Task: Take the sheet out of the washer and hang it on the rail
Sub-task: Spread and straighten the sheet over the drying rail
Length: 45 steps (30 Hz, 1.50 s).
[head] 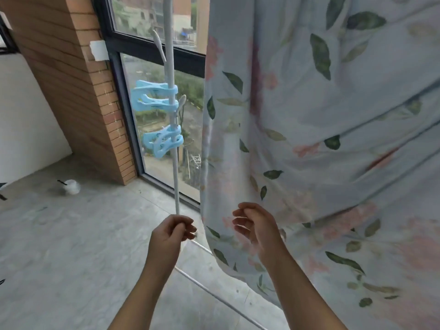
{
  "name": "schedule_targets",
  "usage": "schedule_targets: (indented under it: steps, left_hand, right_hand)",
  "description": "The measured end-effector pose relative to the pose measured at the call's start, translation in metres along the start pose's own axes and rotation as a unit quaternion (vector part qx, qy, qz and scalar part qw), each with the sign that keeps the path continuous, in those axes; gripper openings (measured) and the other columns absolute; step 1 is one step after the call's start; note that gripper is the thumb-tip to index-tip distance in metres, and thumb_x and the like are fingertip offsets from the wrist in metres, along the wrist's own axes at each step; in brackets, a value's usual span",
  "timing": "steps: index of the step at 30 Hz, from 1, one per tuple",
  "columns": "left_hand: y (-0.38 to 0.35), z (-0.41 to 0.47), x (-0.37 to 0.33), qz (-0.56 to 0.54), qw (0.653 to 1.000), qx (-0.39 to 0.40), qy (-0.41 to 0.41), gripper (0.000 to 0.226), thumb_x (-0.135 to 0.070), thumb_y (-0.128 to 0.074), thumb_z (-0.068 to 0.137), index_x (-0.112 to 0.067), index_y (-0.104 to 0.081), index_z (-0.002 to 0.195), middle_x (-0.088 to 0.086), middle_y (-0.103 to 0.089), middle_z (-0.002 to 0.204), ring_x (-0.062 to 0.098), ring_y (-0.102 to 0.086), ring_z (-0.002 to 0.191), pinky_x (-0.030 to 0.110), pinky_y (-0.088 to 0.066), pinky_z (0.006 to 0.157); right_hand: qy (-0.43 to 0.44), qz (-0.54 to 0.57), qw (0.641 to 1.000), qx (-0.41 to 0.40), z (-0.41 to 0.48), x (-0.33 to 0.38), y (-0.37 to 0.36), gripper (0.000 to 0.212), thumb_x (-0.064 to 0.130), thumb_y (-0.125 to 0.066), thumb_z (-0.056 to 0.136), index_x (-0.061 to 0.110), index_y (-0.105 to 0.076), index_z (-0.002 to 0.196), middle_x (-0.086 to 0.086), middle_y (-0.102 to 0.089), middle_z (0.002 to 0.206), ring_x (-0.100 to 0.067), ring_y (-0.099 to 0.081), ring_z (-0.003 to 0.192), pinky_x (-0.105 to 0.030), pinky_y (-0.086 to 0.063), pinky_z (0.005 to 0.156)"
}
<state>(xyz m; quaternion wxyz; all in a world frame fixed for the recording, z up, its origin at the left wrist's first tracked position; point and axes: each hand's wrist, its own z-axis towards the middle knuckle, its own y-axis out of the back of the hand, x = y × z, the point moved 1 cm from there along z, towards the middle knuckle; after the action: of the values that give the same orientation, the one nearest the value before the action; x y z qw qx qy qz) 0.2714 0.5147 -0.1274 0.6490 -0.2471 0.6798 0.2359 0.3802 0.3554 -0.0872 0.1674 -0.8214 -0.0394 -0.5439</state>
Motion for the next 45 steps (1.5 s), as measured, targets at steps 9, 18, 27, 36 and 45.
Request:
schedule_targets:
  steps: [9, 18, 27, 36, 45]
  left_hand:
    - [0.025, 0.102, -0.035, -0.025, 0.994, 0.095, -0.049, 0.024, 0.005, -0.045, 0.092, -0.006, -0.066, 0.086, 0.011, -0.069, 0.078, 0.019, -0.067, 0.074, 0.022, -0.054, 0.067]
    - [-0.016, 0.192, -0.102, 0.030, 0.975, 0.129, -0.176, 0.025, -0.002, -0.052, 0.091, -0.021, -0.067, 0.086, -0.007, -0.070, 0.085, 0.005, -0.065, 0.086, 0.015, -0.048, 0.071]
    - [-0.054, 0.253, -0.190, 0.019, 0.946, 0.156, -0.284, 0.033, -0.023, -0.064, 0.089, -0.029, -0.048, 0.118, -0.004, -0.063, 0.111, 0.008, -0.062, 0.101, 0.020, -0.052, 0.080]
    - [-0.067, 0.271, -0.283, -0.061, 0.874, 0.394, -0.280, 0.029, -0.024, -0.061, 0.076, 0.000, -0.063, 0.093, 0.006, -0.063, 0.080, 0.016, -0.057, 0.074, 0.036, -0.048, 0.072]
    - [-0.043, 0.286, -0.369, -0.052, 0.816, 0.464, -0.340, 0.026, -0.012, -0.050, 0.086, -0.020, -0.073, 0.091, 0.012, -0.072, 0.095, 0.026, -0.066, 0.090, 0.048, -0.053, 0.087]
  right_hand:
    - [0.066, -0.016, 0.997, -0.033, 0.032, 0.027, -0.079, 0.026, 0.001, -0.041, 0.097, 0.007, -0.064, 0.086, -0.009, -0.069, 0.075, -0.021, -0.064, 0.068, -0.034, -0.051, 0.071]
    - [0.181, 0.029, 0.983, -0.019, 0.081, 0.092, -0.095, 0.026, -0.003, -0.042, 0.094, 0.007, -0.063, 0.083, -0.006, -0.069, 0.071, -0.017, -0.064, 0.064, -0.027, -0.052, 0.064]
    - [0.272, 0.001, 0.962, -0.020, 0.114, 0.150, -0.117, 0.031, -0.008, -0.041, 0.091, 0.009, -0.061, 0.076, -0.003, -0.070, 0.066, -0.014, -0.065, 0.062, -0.029, -0.049, 0.069]
    - [0.463, -0.087, 0.879, -0.077, 0.079, 0.232, -0.155, 0.028, -0.006, -0.041, 0.095, 0.006, -0.062, 0.080, -0.004, -0.069, 0.071, -0.016, -0.063, 0.067, -0.023, -0.054, 0.066]
    - [0.504, -0.302, 0.768, -0.254, 0.045, 0.289, -0.194, 0.019, 0.036, -0.058, 0.084, 0.023, -0.063, 0.098, 0.003, -0.071, 0.087, -0.015, -0.066, 0.083, -0.031, -0.056, 0.076]
